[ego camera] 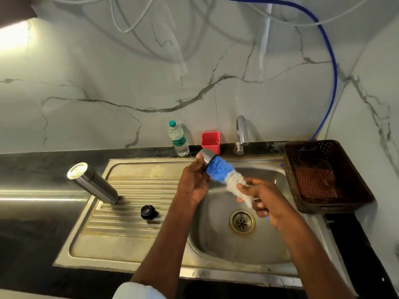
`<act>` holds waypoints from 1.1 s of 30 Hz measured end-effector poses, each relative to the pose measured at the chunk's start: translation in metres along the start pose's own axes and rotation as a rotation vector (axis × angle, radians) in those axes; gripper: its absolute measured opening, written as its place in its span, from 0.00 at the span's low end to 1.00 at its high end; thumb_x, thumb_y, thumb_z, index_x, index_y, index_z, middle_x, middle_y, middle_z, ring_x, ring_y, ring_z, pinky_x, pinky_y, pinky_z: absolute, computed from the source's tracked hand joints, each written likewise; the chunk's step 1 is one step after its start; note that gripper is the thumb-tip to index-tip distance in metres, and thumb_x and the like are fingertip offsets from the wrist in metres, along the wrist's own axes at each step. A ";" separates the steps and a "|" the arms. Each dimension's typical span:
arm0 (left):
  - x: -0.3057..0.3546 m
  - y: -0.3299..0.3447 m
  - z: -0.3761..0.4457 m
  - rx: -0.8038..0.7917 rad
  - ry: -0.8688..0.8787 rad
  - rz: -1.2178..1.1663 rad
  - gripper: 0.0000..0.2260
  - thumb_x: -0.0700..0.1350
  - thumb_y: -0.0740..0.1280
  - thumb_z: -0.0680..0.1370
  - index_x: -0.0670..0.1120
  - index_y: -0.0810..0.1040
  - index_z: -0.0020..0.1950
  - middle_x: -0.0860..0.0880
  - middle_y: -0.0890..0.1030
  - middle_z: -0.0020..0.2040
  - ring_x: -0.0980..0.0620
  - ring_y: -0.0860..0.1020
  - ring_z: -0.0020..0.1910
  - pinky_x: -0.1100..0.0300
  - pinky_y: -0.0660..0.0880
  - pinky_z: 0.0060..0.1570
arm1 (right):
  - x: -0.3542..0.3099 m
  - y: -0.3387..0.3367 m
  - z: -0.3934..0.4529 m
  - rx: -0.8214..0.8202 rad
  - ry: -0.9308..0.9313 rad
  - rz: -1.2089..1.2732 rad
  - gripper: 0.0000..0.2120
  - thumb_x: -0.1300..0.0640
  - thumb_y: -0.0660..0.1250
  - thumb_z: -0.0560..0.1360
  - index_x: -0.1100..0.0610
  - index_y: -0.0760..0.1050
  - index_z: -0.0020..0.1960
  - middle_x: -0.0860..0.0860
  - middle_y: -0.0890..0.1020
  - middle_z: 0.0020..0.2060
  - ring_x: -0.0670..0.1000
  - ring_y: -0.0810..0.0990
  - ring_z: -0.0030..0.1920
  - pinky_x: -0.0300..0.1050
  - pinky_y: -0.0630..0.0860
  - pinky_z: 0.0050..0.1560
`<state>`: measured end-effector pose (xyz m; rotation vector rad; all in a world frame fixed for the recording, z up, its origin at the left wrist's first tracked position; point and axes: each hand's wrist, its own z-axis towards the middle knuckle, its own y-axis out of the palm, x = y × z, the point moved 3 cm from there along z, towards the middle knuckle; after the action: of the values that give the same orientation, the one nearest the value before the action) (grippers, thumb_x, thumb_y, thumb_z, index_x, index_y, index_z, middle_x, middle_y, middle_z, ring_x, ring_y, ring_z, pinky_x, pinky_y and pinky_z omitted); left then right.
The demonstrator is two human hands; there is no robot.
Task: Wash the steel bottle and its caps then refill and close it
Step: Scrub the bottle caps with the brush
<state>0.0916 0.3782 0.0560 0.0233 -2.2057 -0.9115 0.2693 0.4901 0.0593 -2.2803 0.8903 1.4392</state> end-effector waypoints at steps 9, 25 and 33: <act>0.008 -0.005 0.024 -0.126 0.082 0.003 0.14 0.40 0.73 0.77 0.41 0.81 0.62 0.42 0.86 0.52 0.44 0.85 0.52 0.48 0.83 0.53 | 0.000 0.021 0.009 -0.150 0.126 0.155 0.11 0.58 0.70 0.79 0.58 0.78 0.61 0.56 0.85 0.41 0.42 0.61 0.21 0.34 0.57 0.19; 0.000 -0.044 0.018 -0.034 0.007 -0.038 0.28 0.34 0.79 0.69 0.42 0.76 0.68 0.36 0.81 0.62 0.39 0.83 0.58 0.51 0.84 0.50 | 0.003 -0.015 0.007 0.171 -0.160 -0.156 0.14 0.60 0.75 0.76 0.53 0.79 0.59 0.57 0.86 0.41 0.39 0.73 0.22 0.33 0.65 0.21; -0.019 -0.032 0.021 0.053 -0.157 -0.097 0.19 0.40 0.77 0.71 0.40 0.79 0.60 0.41 0.86 0.55 0.49 0.84 0.44 0.66 0.81 0.34 | -0.010 0.005 -0.002 0.204 -0.395 -0.241 0.16 0.58 0.77 0.74 0.44 0.79 0.57 0.42 0.87 0.45 0.40 0.85 0.42 0.38 0.79 0.39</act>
<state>0.0840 0.3724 0.0143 0.0878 -2.3926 -0.9352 0.2638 0.4886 0.0696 -1.7965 0.5883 1.5339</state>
